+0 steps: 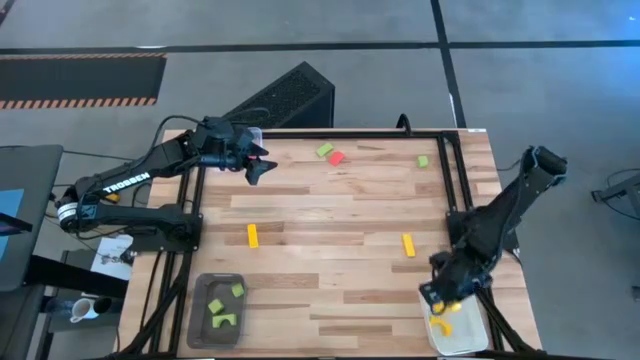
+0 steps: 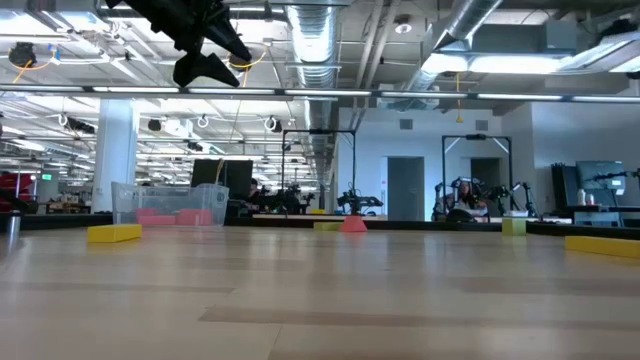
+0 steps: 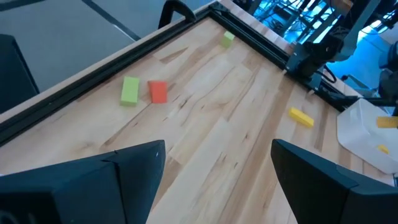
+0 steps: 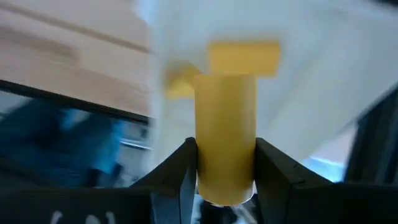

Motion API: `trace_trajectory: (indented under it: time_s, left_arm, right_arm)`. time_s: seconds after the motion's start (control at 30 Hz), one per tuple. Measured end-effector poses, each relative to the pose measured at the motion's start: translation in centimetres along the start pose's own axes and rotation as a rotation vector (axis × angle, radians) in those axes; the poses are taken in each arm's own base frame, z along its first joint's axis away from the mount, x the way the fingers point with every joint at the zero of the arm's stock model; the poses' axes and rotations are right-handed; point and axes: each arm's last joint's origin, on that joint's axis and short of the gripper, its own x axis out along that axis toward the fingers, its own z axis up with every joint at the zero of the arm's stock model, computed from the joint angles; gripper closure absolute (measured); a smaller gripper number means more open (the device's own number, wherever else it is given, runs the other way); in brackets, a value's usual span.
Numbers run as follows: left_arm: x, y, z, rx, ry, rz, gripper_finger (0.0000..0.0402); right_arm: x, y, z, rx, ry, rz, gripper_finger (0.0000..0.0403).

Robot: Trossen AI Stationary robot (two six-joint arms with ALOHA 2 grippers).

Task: Sort & place blocks by color
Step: Put the yellow block into the white bin

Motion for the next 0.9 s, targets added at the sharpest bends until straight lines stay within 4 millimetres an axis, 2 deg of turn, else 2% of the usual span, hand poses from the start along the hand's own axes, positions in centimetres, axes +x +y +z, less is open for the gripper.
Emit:
trace_trajectory:
  time_s: [0.23, 0.47, 0.63, 0.8, 0.9]
  left_arm:
    - [0.0, 0.0, 0.2, -0.007, -0.021, 0.011, 0.0127]
    - [0.0, -0.1, 0.5, -0.018, -0.061, -0.001, 0.0127]
    - [0.0, -0.1, 0.6, -0.032, -0.064, -0.003, 0.0127]
    - [0.0, -0.1, 0.6, -0.044, -0.064, -0.004, 0.0127]
    - [0.0, -0.1, 0.6, -0.045, -0.064, -0.004, 0.0127]
  right_arm:
    - [2.9, -0.5, -1.8, -0.062, 0.061, -0.138, 0.0253]
    - [3.5, -0.5, -1.9, -0.069, 0.103, -0.206, 0.0192]
    - [3.1, -0.7, -1.9, -0.087, 0.116, -0.199, 0.0149]
    - [1.3, -0.6, -1.7, -0.115, 0.128, -0.11, 0.0142]
    - [-0.3, -0.5, -0.9, -0.096, 0.05, 0.011, 0.0142]
